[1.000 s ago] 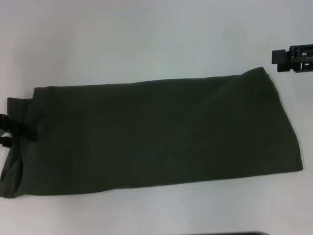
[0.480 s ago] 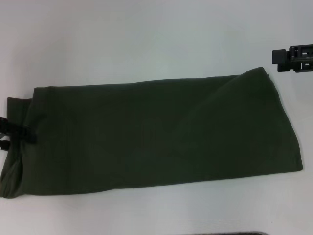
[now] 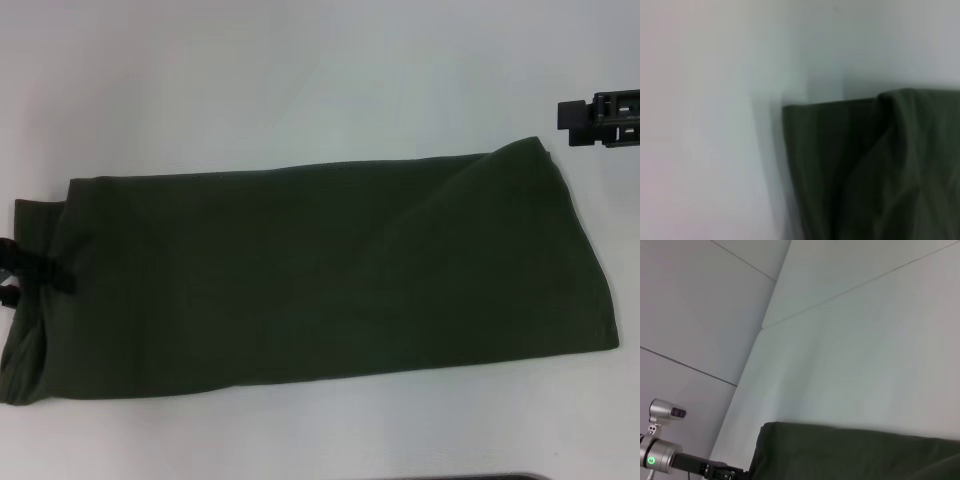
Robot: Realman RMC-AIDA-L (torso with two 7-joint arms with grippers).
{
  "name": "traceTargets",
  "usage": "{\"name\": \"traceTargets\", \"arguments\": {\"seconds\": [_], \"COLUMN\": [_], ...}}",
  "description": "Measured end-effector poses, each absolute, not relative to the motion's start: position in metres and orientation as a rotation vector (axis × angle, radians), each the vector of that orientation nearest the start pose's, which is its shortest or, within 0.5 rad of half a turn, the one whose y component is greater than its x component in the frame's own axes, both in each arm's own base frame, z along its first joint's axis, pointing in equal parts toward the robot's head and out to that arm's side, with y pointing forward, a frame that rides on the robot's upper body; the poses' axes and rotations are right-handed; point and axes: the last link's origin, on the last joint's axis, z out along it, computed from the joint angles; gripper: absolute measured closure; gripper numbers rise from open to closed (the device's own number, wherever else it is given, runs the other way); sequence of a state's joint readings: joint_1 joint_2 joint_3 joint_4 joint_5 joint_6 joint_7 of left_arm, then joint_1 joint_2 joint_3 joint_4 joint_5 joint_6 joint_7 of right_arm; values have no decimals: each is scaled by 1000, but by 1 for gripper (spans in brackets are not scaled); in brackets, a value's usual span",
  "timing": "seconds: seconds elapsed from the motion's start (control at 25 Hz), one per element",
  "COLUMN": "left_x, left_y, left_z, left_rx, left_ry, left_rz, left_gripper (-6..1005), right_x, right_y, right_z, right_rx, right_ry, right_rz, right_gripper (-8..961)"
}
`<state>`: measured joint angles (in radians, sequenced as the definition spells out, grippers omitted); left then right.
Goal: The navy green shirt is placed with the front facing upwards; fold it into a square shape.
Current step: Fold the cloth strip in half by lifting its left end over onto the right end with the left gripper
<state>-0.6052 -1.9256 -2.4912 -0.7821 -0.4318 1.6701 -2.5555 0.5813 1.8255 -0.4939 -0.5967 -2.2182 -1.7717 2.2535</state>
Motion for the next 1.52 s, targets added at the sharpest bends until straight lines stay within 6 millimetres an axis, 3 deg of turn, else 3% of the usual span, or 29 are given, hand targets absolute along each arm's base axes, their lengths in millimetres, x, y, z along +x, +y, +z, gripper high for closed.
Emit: {"name": "traceTargets", "arguments": {"seconds": [1.52], "left_x": [-331], "left_y": [319], "left_z": [64], "left_rx": [-2097], "left_ry": [-2045], "left_rz": [245], "left_gripper": [185], "right_x": [300], "right_y": [332], "right_z": [103], "right_rx": [-2393], "right_ry": [1802], "right_rz": [629], "right_gripper": [223]}}
